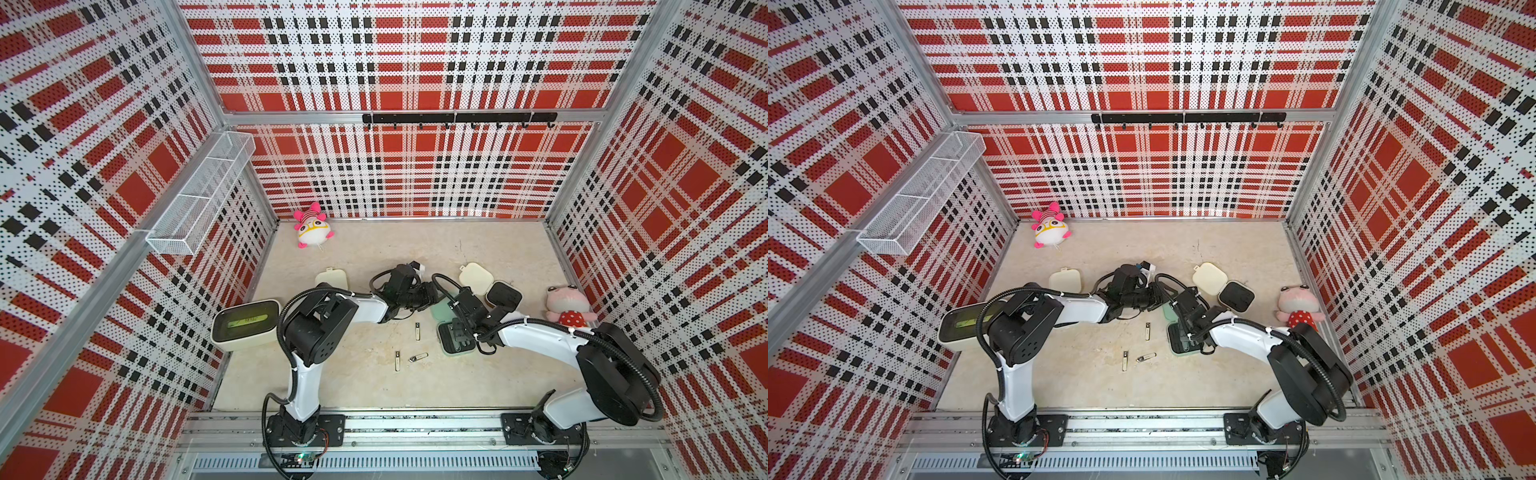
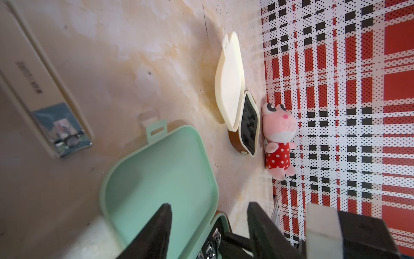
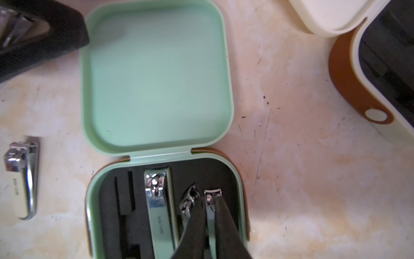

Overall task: Organize nail clipper sets
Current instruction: Adjust the nail clipper in the storage box.

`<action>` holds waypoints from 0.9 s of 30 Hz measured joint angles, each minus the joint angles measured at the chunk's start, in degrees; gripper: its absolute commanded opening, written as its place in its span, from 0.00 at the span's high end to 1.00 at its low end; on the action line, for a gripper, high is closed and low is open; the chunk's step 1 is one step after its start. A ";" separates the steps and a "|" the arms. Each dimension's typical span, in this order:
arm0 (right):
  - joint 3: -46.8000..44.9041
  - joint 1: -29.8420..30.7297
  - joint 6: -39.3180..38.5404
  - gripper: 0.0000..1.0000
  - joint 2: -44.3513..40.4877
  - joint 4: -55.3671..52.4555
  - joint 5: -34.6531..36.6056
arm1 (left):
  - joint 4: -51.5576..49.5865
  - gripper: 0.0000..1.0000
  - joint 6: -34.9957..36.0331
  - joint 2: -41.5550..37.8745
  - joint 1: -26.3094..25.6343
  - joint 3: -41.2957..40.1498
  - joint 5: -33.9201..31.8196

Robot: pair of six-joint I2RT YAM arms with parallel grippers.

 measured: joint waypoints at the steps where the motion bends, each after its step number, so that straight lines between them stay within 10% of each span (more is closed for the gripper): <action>1: 0.00 0.00 -0.02 0.86 -0.50 0.00 -0.42 | 0.00 0.41 0.02 0.00 0.02 0.00 0.00; 27: -3.10 0.00 0.55 0.90 -2.71 0.31 -5.46 | -0.04 0.41 0.92 0.00 0.55 -0.04 0.00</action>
